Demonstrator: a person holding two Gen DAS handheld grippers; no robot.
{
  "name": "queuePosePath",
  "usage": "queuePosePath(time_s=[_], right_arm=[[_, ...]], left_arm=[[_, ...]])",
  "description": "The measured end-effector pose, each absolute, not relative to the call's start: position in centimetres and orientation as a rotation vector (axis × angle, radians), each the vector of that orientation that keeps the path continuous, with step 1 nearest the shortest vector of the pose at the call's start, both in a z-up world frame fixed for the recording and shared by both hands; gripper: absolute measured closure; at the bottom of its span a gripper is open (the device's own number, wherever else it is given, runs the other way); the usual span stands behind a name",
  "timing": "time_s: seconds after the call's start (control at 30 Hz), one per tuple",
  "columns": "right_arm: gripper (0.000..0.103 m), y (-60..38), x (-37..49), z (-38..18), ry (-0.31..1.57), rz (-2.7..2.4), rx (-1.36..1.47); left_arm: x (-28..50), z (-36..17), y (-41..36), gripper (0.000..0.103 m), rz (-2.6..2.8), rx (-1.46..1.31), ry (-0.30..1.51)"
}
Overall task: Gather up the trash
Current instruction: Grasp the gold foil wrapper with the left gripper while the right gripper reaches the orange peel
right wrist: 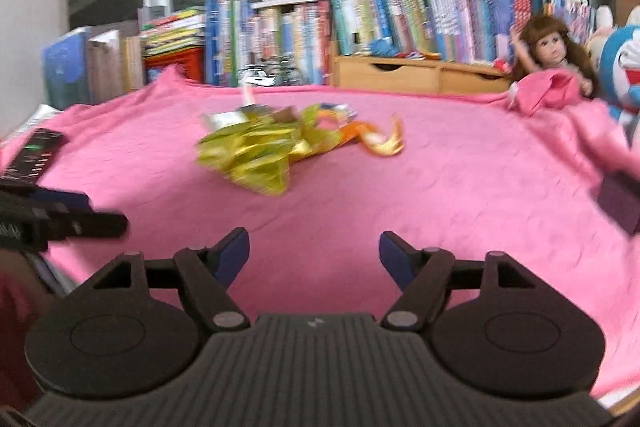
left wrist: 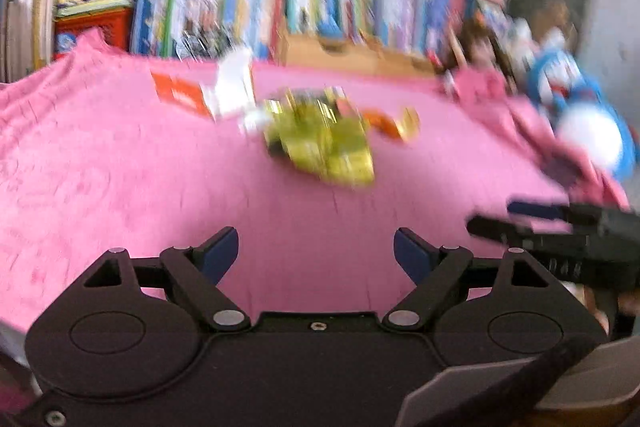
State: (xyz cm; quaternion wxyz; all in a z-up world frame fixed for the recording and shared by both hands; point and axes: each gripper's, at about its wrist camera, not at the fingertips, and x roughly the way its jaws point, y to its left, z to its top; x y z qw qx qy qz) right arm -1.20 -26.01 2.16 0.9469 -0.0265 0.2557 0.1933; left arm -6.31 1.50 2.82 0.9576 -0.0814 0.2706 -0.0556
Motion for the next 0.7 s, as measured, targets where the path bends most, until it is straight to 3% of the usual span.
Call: queuePosePath(time_s=[0.2,0.53,0.63,0.7], right_arm=[[0.029,-26.0,7.2,1.6,0.541,0.313,-0.031],[0.017,-24.4,16.5,-0.7,0.613,0.304,-0.087],[0.016,-23.7,18.0,-1.0,0.629,0.312,-0.110],[0.016,-23.2,18.7,-1.0,0.634,0.319,-0.129]], left_arm=[[1.0,1.6,3.0,0.018,0.005,-0.451,0.519],[8.1,-1.5,2.3,0.017,0.068,-0.626,0.535],[8.7,-2.1,2.1,0.021,0.087,-0.656,0.515],[9.2,-2.3,1.9,0.035,0.069,-0.661,0.514]])
